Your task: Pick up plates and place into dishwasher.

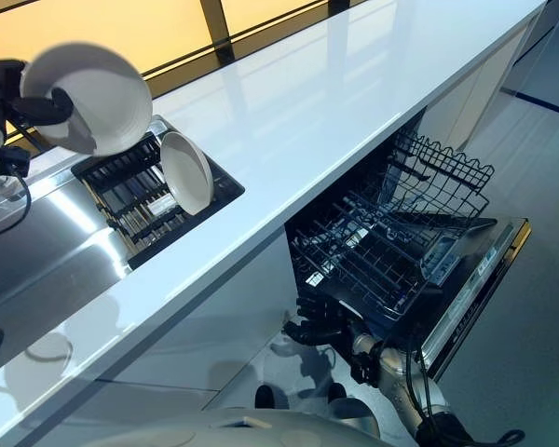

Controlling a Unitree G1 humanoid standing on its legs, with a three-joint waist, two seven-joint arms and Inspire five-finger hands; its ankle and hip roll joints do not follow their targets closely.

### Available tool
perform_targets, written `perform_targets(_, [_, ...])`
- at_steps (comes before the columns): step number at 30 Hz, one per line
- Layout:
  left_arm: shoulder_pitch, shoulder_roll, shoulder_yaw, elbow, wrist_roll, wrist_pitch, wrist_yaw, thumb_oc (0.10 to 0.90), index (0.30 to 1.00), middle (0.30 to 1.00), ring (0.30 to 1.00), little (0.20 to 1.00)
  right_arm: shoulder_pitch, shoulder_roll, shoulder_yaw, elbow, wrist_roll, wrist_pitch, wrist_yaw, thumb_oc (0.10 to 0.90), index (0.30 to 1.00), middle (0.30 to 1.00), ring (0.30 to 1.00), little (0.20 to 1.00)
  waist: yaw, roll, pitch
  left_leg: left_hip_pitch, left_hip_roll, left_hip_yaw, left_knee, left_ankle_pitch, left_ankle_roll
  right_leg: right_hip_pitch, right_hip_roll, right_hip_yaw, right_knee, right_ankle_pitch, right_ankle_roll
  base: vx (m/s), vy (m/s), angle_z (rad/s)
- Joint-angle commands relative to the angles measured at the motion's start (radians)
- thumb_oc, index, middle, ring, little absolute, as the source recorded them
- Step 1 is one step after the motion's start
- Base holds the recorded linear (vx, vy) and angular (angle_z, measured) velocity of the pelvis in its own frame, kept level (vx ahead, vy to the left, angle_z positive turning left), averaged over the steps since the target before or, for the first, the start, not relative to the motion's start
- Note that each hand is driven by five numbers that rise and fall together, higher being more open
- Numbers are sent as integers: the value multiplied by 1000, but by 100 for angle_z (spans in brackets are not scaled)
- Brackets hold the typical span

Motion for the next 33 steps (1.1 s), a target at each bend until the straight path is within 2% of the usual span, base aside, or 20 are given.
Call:
perform_targets(1, [57,-55,161,-127,-51,-245,125,100,300,300,300,200,18,-1,-41,-192,50,-99,19,800,900,900,900,900,-2,-9,-87,21,-76,41,5,-104,49,-16,-5,47,4,-18,62,3,-55,-11])
perform_targets(2, [125,-108,193,-191,-52,-273,113,100,300,300,300,200,30,-2,-62,-222,66,-107,21,800,900,900,900,900,-2,-14,-89,22,-76,41,5,-105,50,-15,-4,49,4,-19,60,1,-40,-10])
perform_targets(3, [135,-115,197,-198,-49,-277,108,100,300,300,300,200,32,-2,-64,-226,69,-110,21,800,900,900,900,900,-3,-14,-89,23,-76,41,5,-106,50,-15,-4,49,4,-19,59,0,-53,-9])
perform_targets(5, [223,-188,215,-297,-56,-332,75,100,300,300,300,200,52,-2,-114,-293,74,-118,8,800,900,900,900,900,-4,-27,-89,26,-75,42,5,-109,53,-14,-3,53,4,-18,58,0,-54,-11])
perform_targets(6, [230,-193,217,-304,-59,-337,69,100,300,300,300,200,54,-3,-117,-298,75,-121,7,800,900,900,900,900,-4,-28,-90,26,-75,42,5,-109,53,-15,-3,53,4,-18,58,3,-51,-13])
perform_targets(9, [321,-280,224,-461,-65,-333,-3,100,300,300,300,200,72,2,-192,-367,93,-115,24,800,900,900,900,900,-6,-41,-88,31,-74,43,5,-111,58,-12,0,57,4,-15,57,4,-38,-6])
perform_targets(11, [338,-295,215,-491,-70,-335,-36,100,300,300,300,200,72,2,-205,-383,94,-118,20,800,900,900,900,900,-6,-43,-86,33,-74,45,5,-111,59,-11,1,58,4,-14,57,1,-12,-2])
perform_targets(19, [390,-369,98,-655,70,-328,-132,100,300,300,300,200,29,-2,-283,-509,157,-135,-25,800,900,900,900,900,-6,-52,-71,39,-71,47,5,-109,70,-8,7,67,4,-3,53,-5,-24,-6])
perform_targets(25, [401,-410,42,-688,12,-315,-206,100,300,300,300,200,14,-3,-286,-551,205,-160,-28,800,900,900,900,900,-10,-53,-65,39,-68,57,5,-109,71,-11,9,77,4,2,54,-14,-5,-9])
perform_targets(29, [369,-431,-26,-708,38,-288,-223,100,300,300,300,200,-7,-18,-278,-551,209,-168,-48,800,900,900,900,900,-18,-56,-62,36,-64,67,5,-108,71,-15,11,83,4,7,55,-23,-1,-11])
perform_targets(33, [313,-428,-101,-712,77,-218,-264,100,300,300,300,200,-34,-38,-269,-557,217,-172,-66,800,900,900,900,900,-28,-58,-58,34,-63,75,5,-105,71,-20,13,90,4,14,58,-19,-4,-6])
